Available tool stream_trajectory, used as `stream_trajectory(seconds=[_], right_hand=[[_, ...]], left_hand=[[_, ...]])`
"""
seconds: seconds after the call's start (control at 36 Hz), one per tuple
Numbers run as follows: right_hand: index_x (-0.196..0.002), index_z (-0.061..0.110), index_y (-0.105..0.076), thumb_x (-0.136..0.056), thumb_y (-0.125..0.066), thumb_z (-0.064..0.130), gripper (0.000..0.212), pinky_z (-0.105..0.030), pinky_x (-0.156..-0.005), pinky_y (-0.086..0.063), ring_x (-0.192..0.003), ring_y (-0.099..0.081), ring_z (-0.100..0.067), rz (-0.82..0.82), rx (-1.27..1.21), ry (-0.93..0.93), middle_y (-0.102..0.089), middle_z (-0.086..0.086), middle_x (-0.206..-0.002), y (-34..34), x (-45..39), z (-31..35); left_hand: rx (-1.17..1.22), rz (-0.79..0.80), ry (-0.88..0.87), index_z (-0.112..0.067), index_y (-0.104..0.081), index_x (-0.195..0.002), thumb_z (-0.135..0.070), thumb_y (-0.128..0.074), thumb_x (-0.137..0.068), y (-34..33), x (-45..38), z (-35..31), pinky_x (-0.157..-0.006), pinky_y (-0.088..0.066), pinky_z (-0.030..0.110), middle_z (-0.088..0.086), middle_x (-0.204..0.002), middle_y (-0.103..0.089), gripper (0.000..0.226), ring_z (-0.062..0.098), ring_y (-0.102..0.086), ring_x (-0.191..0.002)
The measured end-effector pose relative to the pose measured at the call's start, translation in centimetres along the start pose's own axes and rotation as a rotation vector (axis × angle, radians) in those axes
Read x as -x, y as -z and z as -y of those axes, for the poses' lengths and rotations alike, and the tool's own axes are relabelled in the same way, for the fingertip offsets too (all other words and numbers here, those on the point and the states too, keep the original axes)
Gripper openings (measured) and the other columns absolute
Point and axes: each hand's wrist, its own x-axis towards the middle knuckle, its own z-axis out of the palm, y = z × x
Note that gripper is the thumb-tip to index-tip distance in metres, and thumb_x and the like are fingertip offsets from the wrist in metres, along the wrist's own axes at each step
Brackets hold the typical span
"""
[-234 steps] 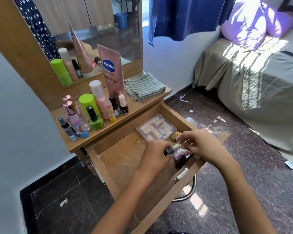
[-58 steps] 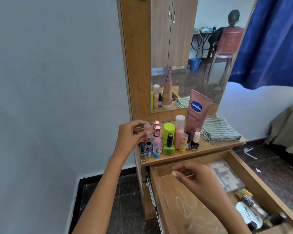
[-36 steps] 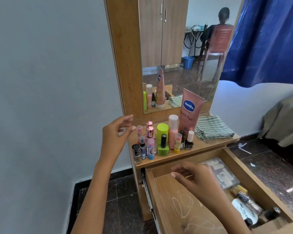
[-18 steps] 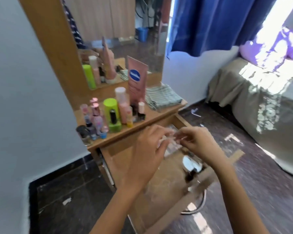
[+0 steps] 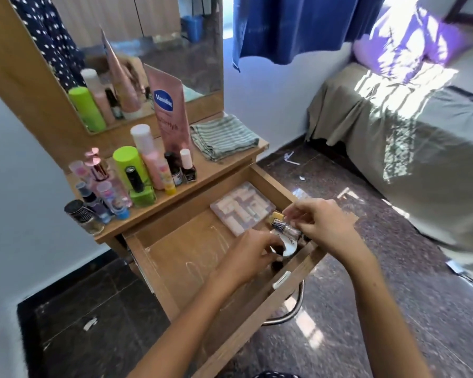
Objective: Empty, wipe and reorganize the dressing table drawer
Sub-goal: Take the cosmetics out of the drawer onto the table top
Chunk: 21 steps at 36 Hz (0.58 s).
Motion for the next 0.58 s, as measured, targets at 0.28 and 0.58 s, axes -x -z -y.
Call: stream_trajectory(seconds=[0.28, 0.58], right_hand=[[-0.102, 0.028, -0.068, -0.071, -0.08, 0.038, 0.035, -0.03, -0.074, -0.058, -0.08, -0.067, 0.004, 0.114, -0.181, 0.223, -0.071, 0.018, -0.091, -3.7, 0.2, 4.6], [-0.093, 0.018, -0.074, -0.073, -0.079, 0.017, 0.02, -0.026, -0.072, -0.056, -0.076, -0.066, -0.004, -0.11, -0.382, 0.266, -0.071, 0.002, -0.088, -7.5, -2.6, 10.7]], left_hand=[[-0.024, -0.584, 0.035, -0.021, -0.06, -0.108, -0.023, -0.057, -0.094, 5.7, 5.1, -1.7, -0.075, -0.048, 0.026, -0.013, -0.1, -0.058, 0.014, 0.004, -0.057, -0.092], [-0.087, -0.859, 0.07, -0.01, -0.053, -0.133, -0.022, -0.054, -0.098, 7.8, 6.8, 0.0, -0.094, -0.044, 0.016, -0.002, -0.122, -0.062, 0.037, -0.001, -0.054, -0.114]])
